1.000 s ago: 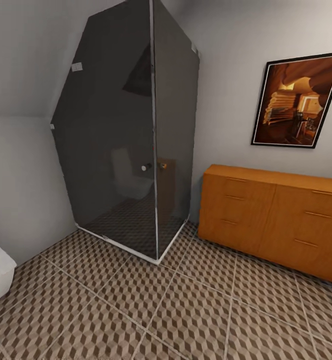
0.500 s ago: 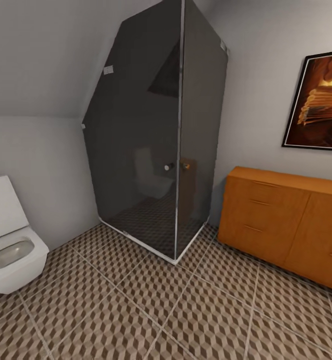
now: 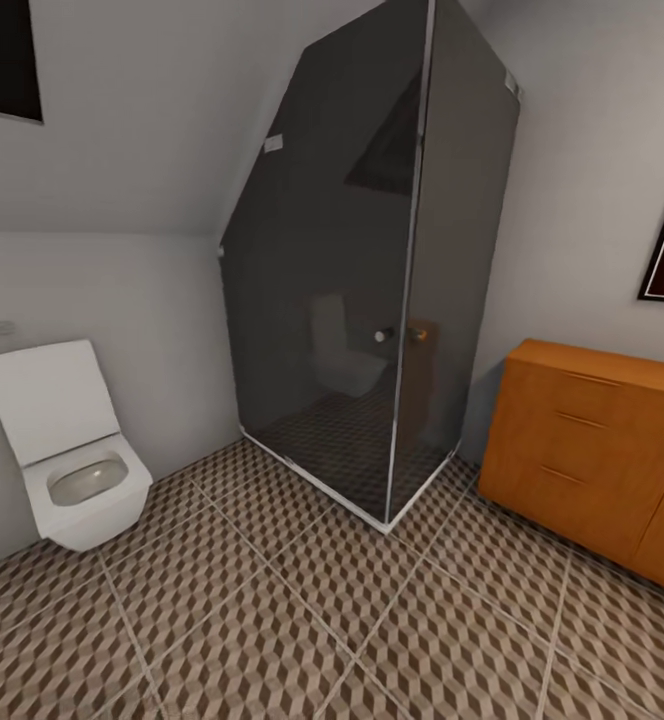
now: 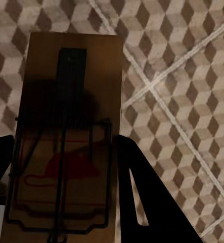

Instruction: Take the four mousetraps from the cabinet in the bathroom and place them on the bathroom floor. Make sure all four end up on the same floor surface, and ensure that at least two of them are either under or directly next to the same bathroom sink.

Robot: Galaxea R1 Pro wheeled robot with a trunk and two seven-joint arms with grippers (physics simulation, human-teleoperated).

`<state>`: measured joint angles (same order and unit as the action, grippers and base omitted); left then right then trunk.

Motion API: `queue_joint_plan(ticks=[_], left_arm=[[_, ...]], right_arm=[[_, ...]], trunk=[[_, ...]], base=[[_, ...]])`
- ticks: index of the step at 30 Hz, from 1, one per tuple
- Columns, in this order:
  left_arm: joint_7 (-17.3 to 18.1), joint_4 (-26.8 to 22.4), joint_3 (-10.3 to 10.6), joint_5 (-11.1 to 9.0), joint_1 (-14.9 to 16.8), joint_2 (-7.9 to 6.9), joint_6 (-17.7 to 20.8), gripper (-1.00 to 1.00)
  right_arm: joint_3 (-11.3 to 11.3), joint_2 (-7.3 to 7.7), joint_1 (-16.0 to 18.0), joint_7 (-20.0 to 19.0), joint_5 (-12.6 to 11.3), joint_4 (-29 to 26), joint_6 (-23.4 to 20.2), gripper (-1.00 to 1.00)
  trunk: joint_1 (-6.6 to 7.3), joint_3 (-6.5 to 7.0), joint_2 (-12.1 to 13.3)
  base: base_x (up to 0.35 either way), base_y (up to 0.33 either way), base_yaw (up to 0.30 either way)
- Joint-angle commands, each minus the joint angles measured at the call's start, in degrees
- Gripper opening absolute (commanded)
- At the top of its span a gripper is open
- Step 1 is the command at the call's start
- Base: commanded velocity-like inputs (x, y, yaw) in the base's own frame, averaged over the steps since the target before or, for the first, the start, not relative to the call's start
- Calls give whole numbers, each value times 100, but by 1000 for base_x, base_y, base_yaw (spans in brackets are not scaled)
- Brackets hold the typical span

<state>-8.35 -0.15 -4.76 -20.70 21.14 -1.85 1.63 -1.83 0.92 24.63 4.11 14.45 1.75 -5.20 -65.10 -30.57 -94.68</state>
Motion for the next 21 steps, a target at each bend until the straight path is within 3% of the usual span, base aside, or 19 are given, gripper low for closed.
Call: queue_joint_plan(ticks=[1, 21], left_arm=[[-26, -2, -44, 40, 4, 1, 22, -100], [-35, -2, -44, 40, 4, 1, 22, -100]], right_arm=[[-19, -1, 7, 11, 32, 10, -7, -100], [-19, 5, 7, 11, 32, 10, -7, -100]], trunk=[[0, -6, -3], [0, -6, -3]], base=[[0, 0, 284], [0, 0, 284]])
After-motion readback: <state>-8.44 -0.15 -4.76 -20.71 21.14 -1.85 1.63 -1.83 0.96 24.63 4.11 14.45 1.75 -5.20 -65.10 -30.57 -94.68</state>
